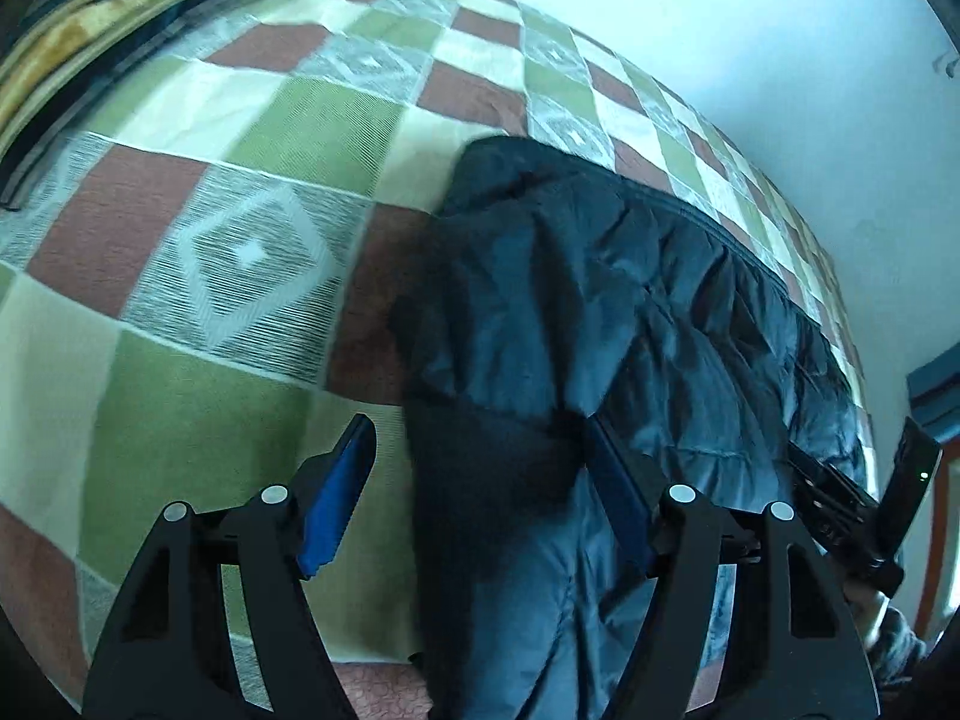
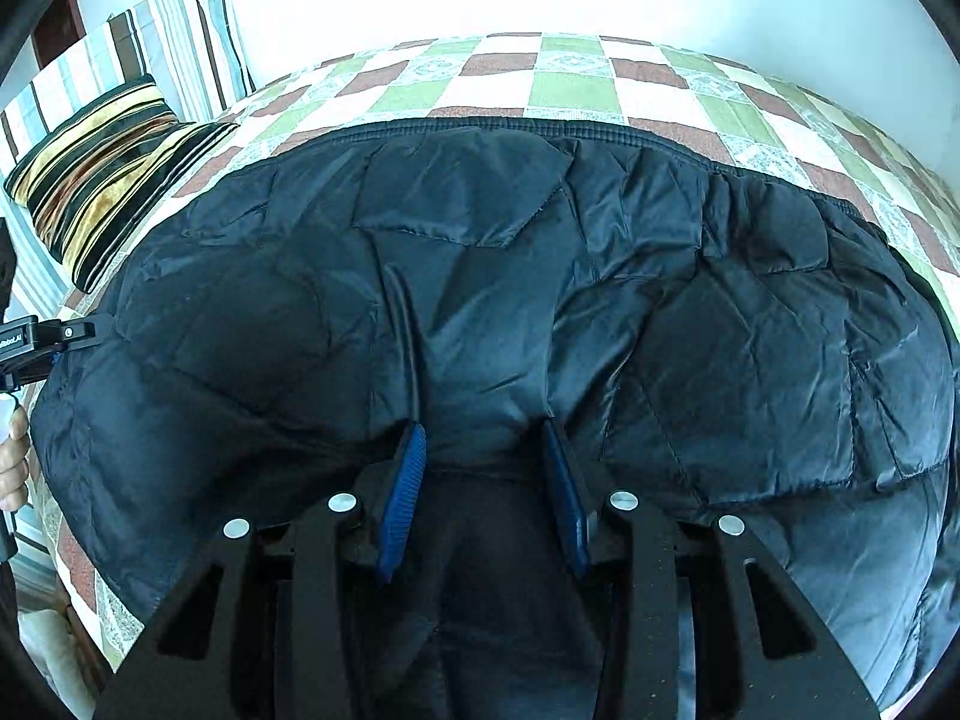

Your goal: Fold large clothes

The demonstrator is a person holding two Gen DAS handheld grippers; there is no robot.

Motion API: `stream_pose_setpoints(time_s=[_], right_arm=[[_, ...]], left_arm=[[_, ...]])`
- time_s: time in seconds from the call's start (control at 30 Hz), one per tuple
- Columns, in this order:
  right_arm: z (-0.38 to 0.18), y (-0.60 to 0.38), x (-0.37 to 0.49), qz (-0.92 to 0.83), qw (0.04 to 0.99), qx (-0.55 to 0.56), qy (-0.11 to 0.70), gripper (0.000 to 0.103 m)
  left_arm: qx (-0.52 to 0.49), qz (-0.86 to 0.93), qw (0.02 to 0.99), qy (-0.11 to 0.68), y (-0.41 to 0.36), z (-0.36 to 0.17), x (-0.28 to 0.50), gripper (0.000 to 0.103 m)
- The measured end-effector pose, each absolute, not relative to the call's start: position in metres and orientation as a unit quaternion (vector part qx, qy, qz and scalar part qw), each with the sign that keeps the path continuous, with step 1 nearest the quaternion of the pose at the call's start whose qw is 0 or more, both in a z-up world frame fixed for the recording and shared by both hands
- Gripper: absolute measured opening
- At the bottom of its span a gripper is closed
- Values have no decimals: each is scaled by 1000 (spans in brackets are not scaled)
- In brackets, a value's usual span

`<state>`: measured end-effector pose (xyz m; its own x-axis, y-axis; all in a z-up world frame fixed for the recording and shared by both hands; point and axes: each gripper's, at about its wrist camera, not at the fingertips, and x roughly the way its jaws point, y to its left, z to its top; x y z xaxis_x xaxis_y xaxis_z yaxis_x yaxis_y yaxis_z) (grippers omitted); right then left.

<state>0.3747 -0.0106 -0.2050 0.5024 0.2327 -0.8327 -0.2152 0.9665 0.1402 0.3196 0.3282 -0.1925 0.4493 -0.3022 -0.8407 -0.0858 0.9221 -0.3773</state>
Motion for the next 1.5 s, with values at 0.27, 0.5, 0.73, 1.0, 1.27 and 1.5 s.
stream_pose_setpoints(time_s=[0.27, 0.5, 0.73, 1.0, 1.27, 1.5], right_arm=[[-205, -10, 375, 129, 868, 7, 480, 40], [-205, -9, 374, 128, 869, 8, 477, 40], [-206, -9, 374, 127, 870, 6, 476, 41], [-206, -7, 375, 126, 871, 3, 475, 41], [-207, -9, 379, 132, 869, 7, 478, 41], [-204, -16, 385, 150, 868, 21, 472, 41]], left_arm=[[-263, -112, 777, 561, 334, -224, 342, 74], [-266, -130, 769, 567, 324, -231, 358, 56], [-290, -148, 766, 554, 317, -219, 351, 21], [-248, -146, 803, 522, 288, -161, 343, 15], [-190, -175, 835, 485, 211, -89, 335, 15], [-164, -168, 854, 464, 134, -71, 338, 15]])
